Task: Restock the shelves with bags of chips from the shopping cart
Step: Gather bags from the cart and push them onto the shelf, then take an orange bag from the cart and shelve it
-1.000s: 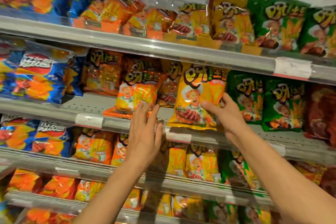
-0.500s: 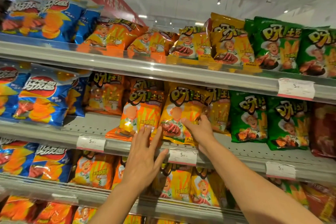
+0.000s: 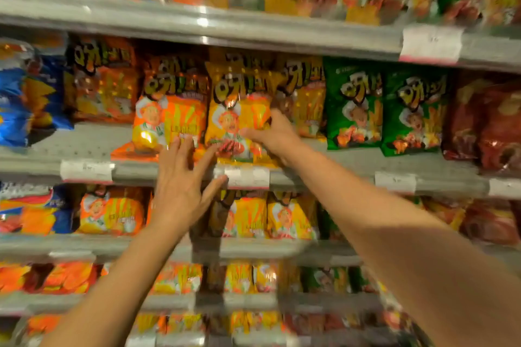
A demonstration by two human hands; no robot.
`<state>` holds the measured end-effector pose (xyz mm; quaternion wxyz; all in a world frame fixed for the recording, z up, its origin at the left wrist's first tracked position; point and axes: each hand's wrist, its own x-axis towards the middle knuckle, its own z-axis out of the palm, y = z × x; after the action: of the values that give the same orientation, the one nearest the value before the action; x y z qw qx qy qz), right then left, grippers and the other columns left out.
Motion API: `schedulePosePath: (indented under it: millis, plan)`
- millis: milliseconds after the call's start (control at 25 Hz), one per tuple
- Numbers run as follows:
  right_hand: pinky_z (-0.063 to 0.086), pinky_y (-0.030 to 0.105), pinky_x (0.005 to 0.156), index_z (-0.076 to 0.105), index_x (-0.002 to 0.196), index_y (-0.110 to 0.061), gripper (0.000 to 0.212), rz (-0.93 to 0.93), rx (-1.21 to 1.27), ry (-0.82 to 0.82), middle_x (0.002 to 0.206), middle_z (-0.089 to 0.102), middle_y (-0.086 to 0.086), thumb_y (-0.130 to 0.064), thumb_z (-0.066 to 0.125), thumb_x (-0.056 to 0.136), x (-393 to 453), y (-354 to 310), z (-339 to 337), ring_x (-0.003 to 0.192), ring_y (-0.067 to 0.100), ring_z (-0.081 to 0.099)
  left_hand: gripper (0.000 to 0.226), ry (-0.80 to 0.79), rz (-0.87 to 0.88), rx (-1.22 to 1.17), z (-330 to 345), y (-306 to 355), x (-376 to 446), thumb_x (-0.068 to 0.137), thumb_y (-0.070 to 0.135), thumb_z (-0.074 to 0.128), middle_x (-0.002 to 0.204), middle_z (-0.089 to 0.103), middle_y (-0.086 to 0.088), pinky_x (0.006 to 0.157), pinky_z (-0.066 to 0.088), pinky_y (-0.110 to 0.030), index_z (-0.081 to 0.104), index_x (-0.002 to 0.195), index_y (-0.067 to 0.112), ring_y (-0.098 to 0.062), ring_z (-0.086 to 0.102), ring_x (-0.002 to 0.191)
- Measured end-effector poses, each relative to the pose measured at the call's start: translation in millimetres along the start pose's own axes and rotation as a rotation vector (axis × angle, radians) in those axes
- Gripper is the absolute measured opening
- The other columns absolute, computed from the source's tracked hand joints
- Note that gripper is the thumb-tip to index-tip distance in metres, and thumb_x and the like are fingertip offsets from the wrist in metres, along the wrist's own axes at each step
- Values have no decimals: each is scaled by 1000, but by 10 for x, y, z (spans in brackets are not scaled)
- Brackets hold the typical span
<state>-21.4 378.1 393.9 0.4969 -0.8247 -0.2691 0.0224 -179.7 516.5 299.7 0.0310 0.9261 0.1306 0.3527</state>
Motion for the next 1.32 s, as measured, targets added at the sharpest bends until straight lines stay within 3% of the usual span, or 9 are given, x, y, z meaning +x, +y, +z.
schedulePosePath:
  millis: [200,360,600,760,920,1080,1160,1240,1320]
  plan:
    - [40,46,112,23,156,-11,97,-55,-240,-24,156,40,12,-61,68,85,-146,73,-83,141,32,40,74,-65,26,132,-58,30,12,99,59,37,162,24,-26,122,10,-61,27,159,18,-47,14,151]
    - [35,43,113,23,158,-19,86,-289,-353,100,153,37,9,-52,65,91,-574,246,-482,142,29,32,78,-45,47,40,-109,416,-182,99,48,53,162,22,-24,121,17,-61,19,160,13,-46,14,151]
    - [34,34,109,30,155,-29,71,-418,-253,99,148,42,-1,-46,63,94,-1600,1110,-1591,139,18,34,65,38,145,-199,132,1954,-623,96,25,65,153,37,-27,117,31,-57,40,152,5,-46,31,145]
    - [36,33,112,33,152,-36,67,-247,-176,112,146,43,-9,-49,63,93,-2453,2148,-2501,137,8,38,58,-106,218,-375,526,3366,-1329,94,20,69,150,43,-26,114,36,-57,49,146,3,-45,37,142]
    - [50,46,103,43,146,-32,64,61,-103,157,136,51,0,-28,74,90,-3280,3183,-3338,125,15,50,56,-371,259,-481,933,4535,-1922,95,19,64,152,42,-24,117,32,-57,49,146,5,-44,32,146]
    - [39,17,102,37,149,-36,67,261,-167,185,140,46,-17,-34,71,91,-4100,4017,-3919,127,-3,40,48,-523,327,-522,1280,5298,-2075,93,17,66,142,52,-24,113,38,-53,57,138,3,-44,44,138]
    - [43,28,104,37,147,-37,67,380,-95,187,138,46,-22,-29,73,91,-4474,4421,-4074,130,2,46,47,-601,362,-500,1497,5562,-2085,94,19,67,141,53,-22,113,39,-49,59,137,4,-41,47,136]
    - [46,41,106,44,145,-24,62,535,-51,205,140,53,-5,-26,74,90,-4796,4792,-4202,132,19,52,51,-712,392,-472,1751,5825,-2088,96,25,65,148,46,-18,117,32,-42,54,142,7,-35,40,141]
    - [47,43,104,46,143,-16,62,662,2,240,136,57,5,-25,75,89,-5038,5061,-4270,128,27,55,54,-822,408,-456,2010,6036,-2090,99,32,61,155,38,-13,121,24,-38,48,148,13,-30,30,148]
